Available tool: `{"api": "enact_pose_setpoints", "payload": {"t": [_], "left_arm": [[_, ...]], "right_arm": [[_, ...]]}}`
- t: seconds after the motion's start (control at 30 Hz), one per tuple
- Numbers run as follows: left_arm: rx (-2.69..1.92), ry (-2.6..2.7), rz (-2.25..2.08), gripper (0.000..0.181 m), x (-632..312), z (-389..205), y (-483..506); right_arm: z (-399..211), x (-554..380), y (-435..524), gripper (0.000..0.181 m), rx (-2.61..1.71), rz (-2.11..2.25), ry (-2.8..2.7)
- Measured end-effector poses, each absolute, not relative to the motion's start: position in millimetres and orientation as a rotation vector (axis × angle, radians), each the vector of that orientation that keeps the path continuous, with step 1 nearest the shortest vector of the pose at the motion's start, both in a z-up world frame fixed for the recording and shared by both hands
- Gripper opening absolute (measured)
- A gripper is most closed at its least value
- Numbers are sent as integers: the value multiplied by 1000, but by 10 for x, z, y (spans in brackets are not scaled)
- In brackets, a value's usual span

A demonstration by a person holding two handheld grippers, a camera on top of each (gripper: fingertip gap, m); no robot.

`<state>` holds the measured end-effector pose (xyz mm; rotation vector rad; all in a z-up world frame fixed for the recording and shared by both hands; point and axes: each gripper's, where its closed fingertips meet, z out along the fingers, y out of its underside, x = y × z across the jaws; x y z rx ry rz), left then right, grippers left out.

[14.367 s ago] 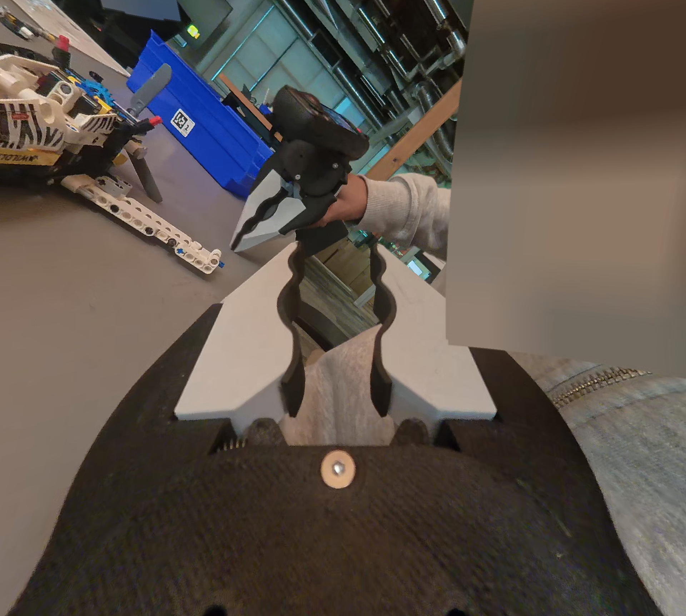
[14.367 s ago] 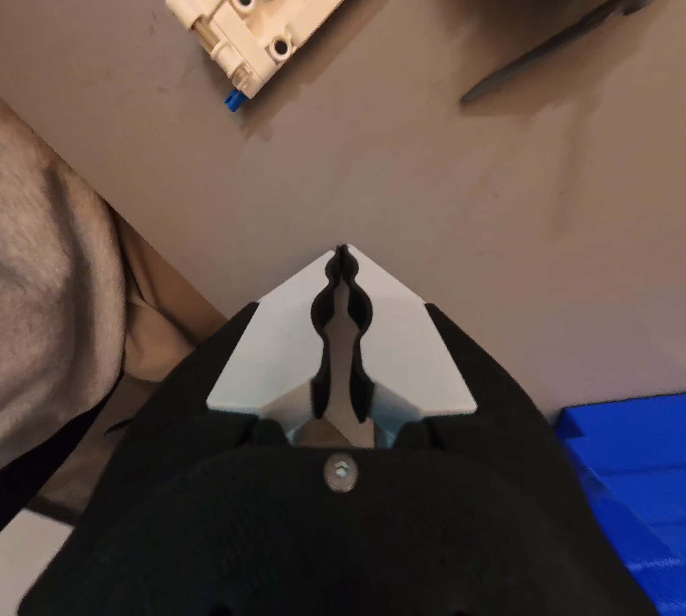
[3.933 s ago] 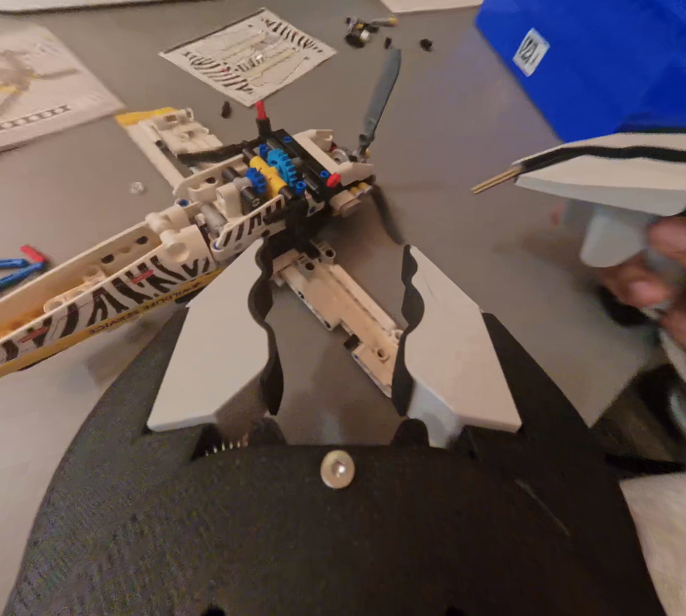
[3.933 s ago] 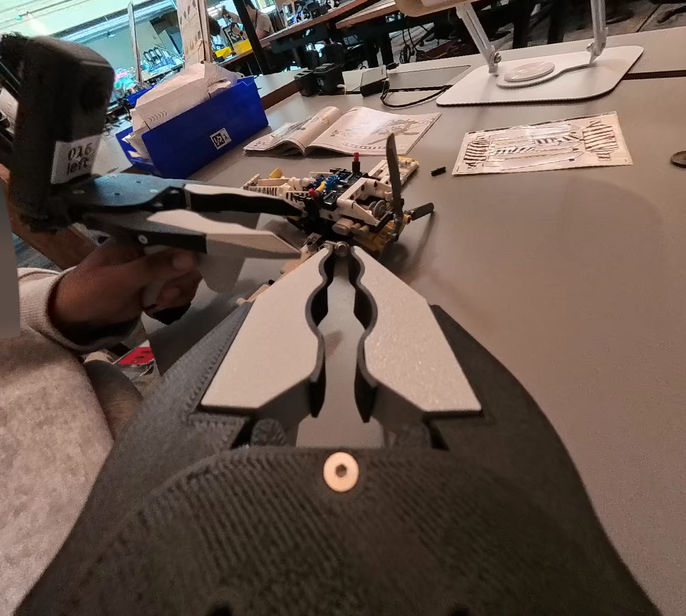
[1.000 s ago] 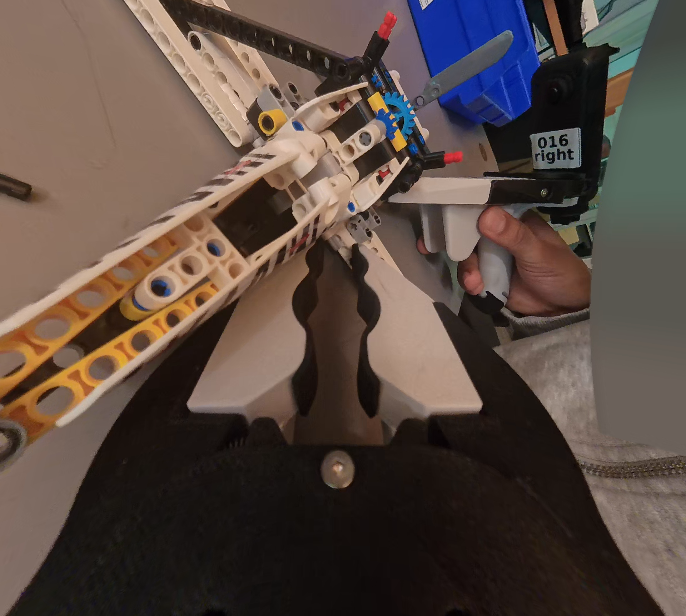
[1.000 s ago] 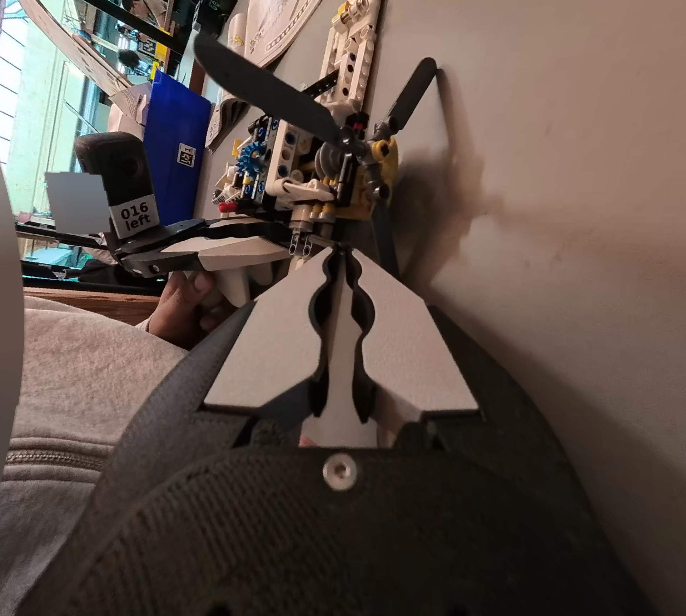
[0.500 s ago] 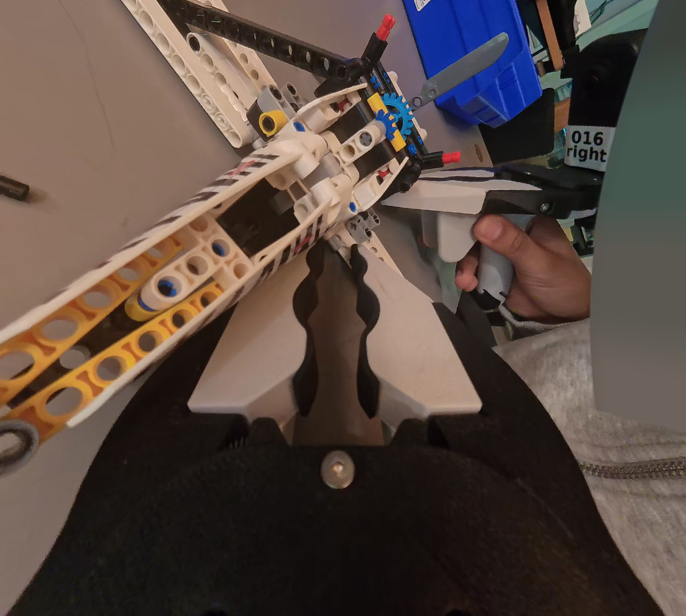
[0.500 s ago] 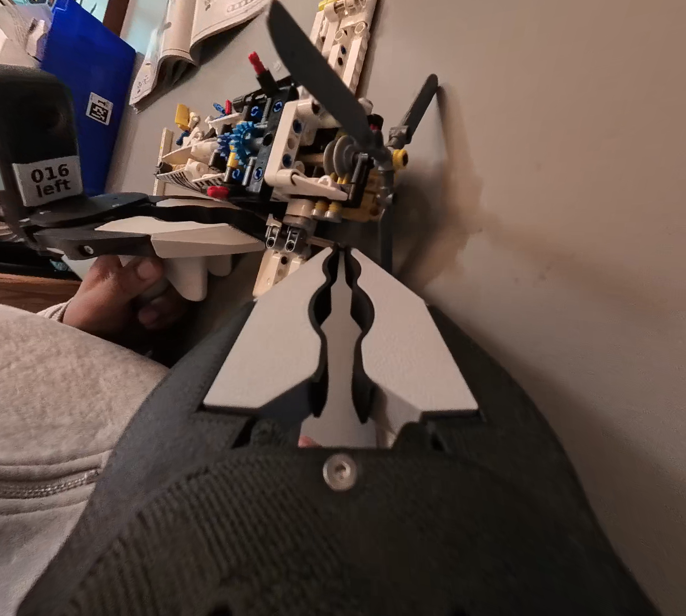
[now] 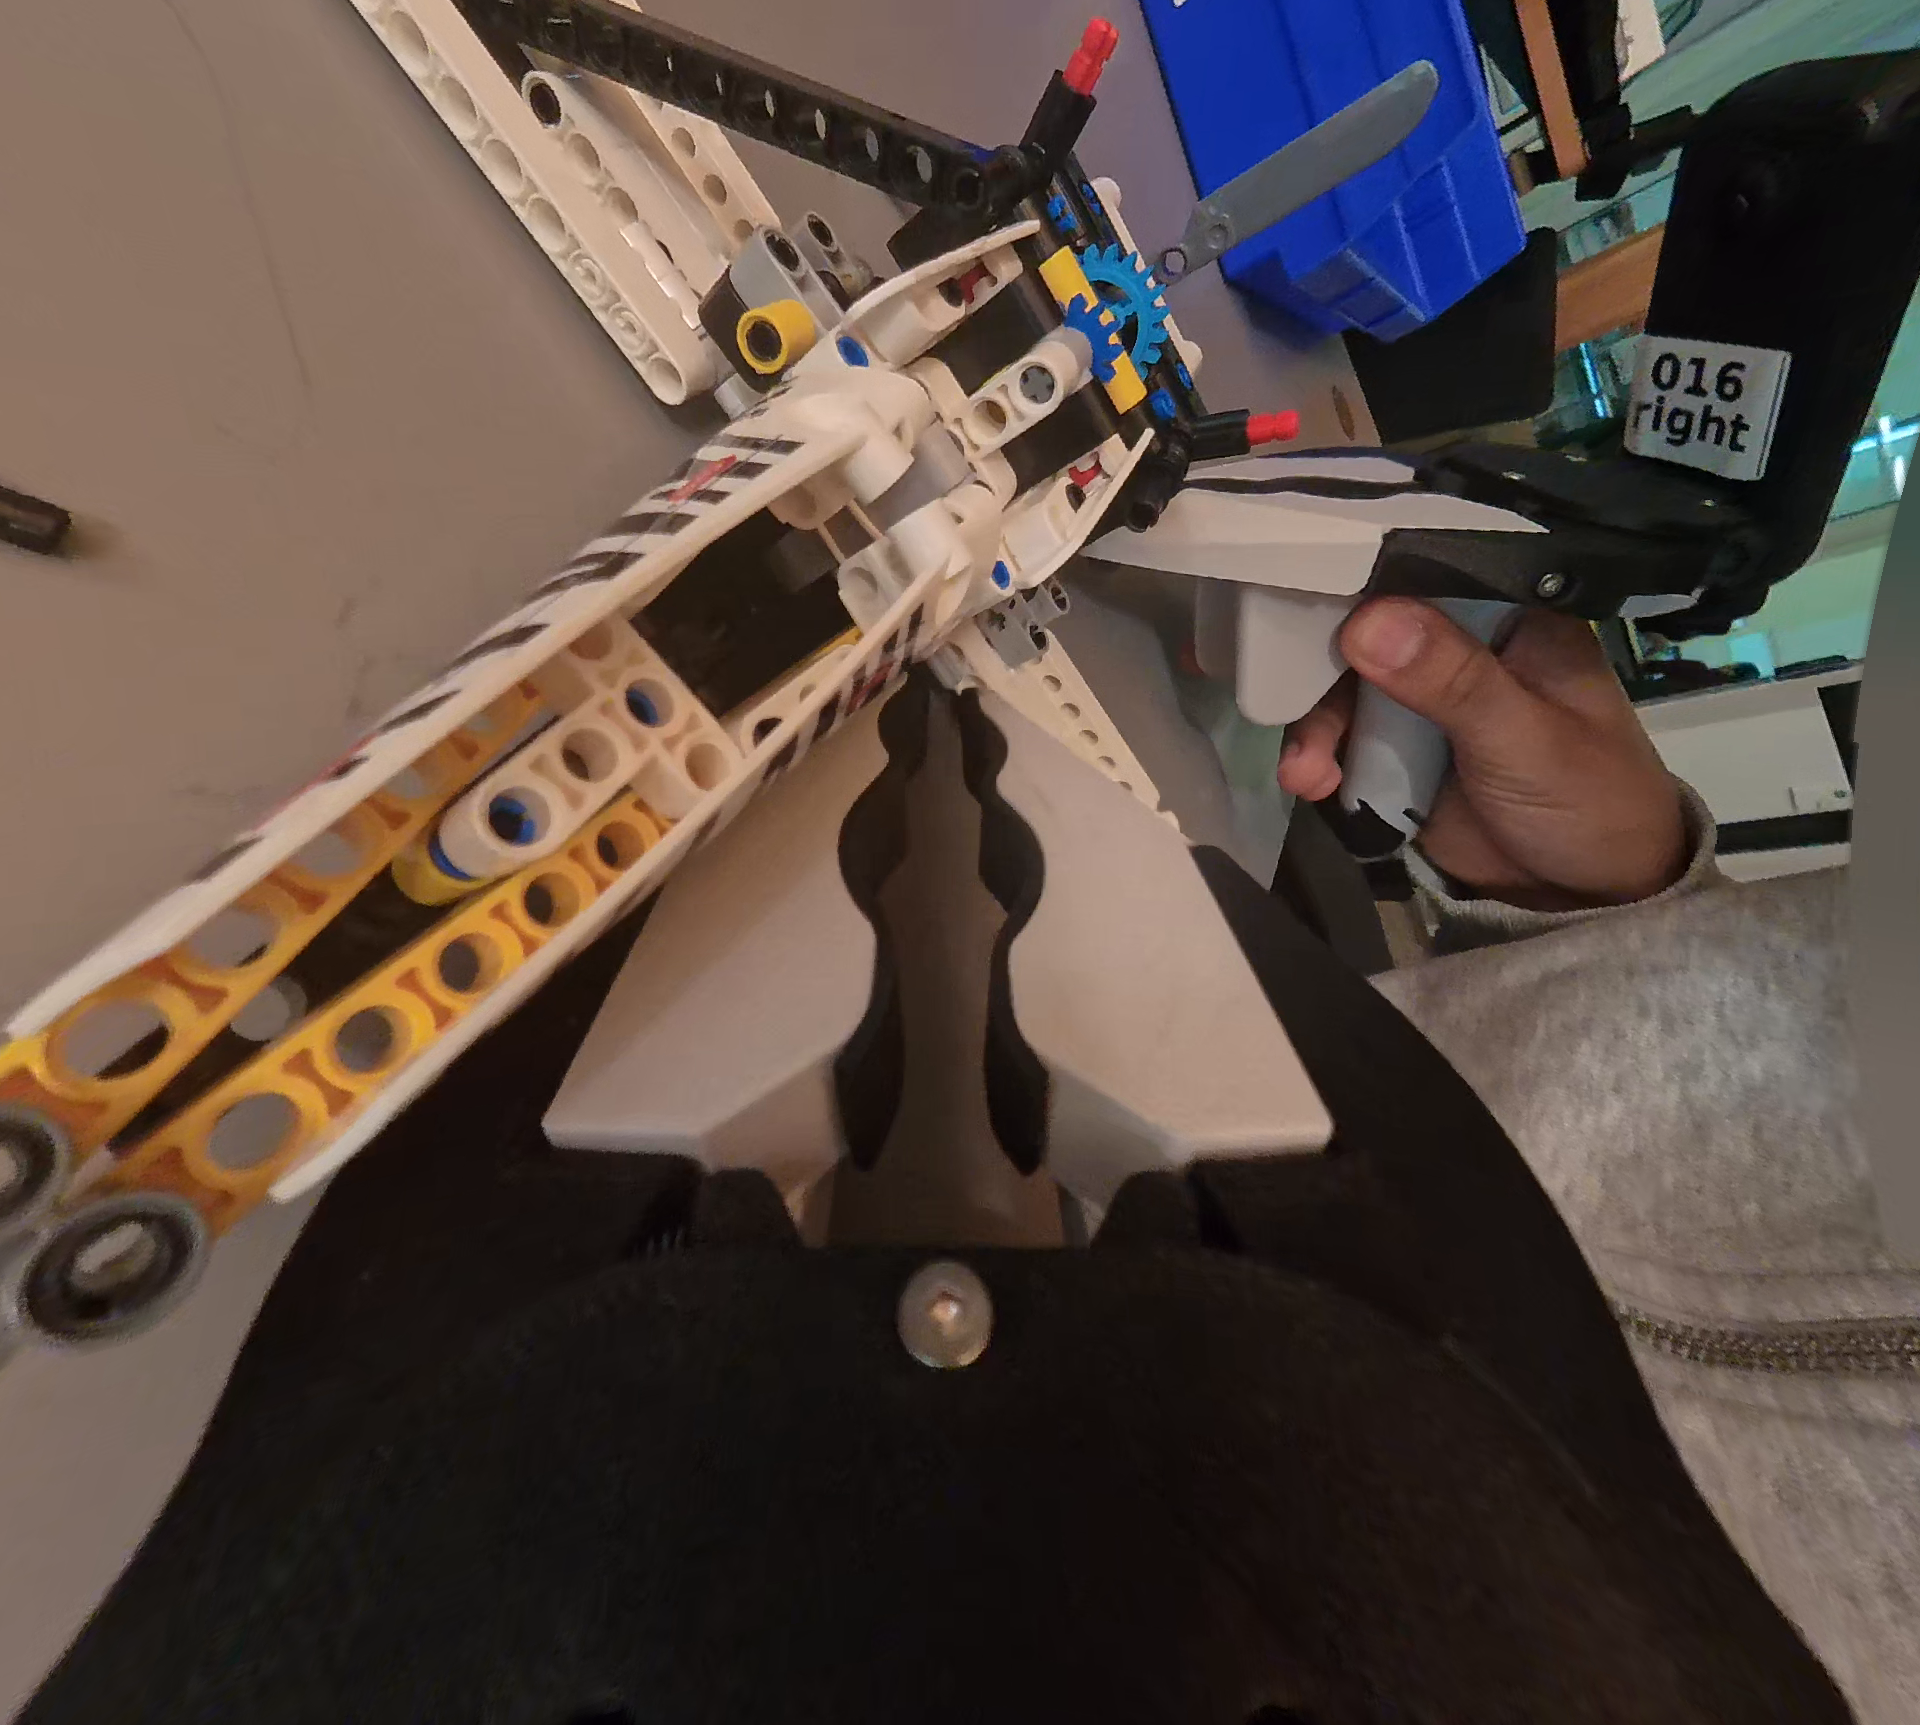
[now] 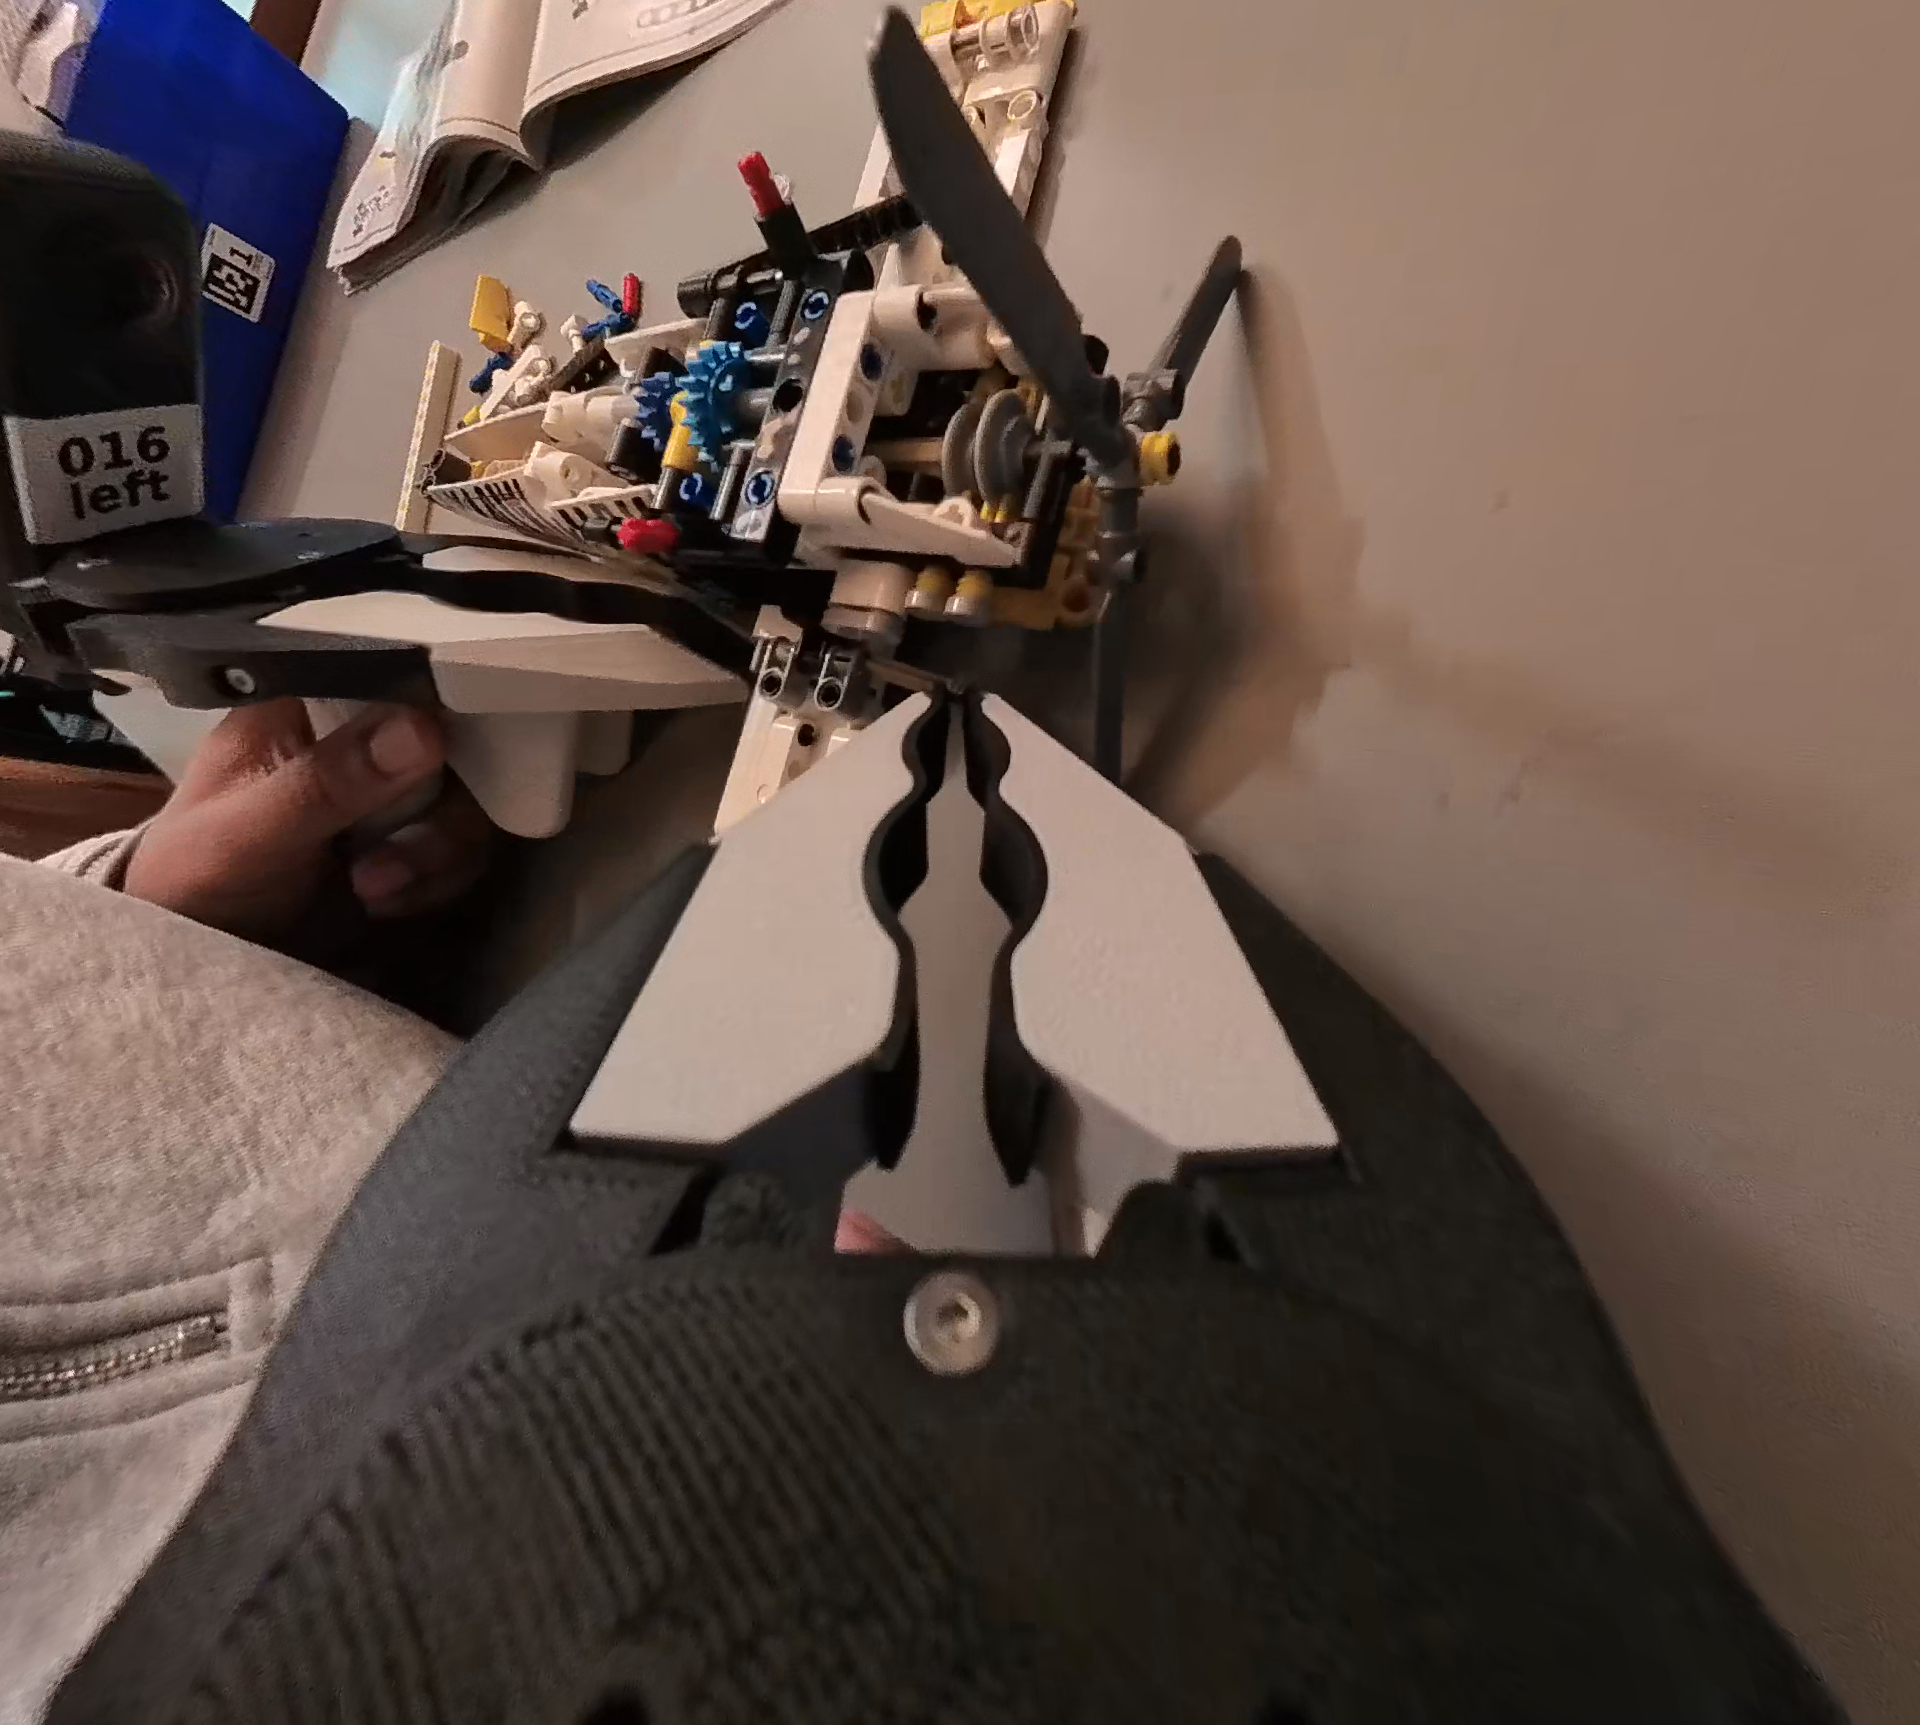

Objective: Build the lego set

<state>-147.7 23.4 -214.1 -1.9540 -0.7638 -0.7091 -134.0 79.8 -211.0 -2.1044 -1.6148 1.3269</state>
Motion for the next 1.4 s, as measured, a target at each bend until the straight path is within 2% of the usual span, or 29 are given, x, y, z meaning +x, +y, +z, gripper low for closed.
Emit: {"api": "enact_pose_setpoints", "payload": {"t": [0.03,0.37,0.7,1.4], "left_arm": [[-1944,-760,-715,6,-1477,-2127,232],[-1924,-753,-725,13,-1482,-2097,227],[-1944,-781,-686,5,-1516,-2136,224],[-1948,-784,-684,5,-1514,-2140,223]], "right_arm": [[-2112,-1342,798,1,-2103,1327,-1622],[-2142,-1343,778,0,-2133,1350,-1703],[-2149,-1328,764,0,-2129,1385,-1740],[-2134,-1344,770,0,-2076,1336,-1819]]}}
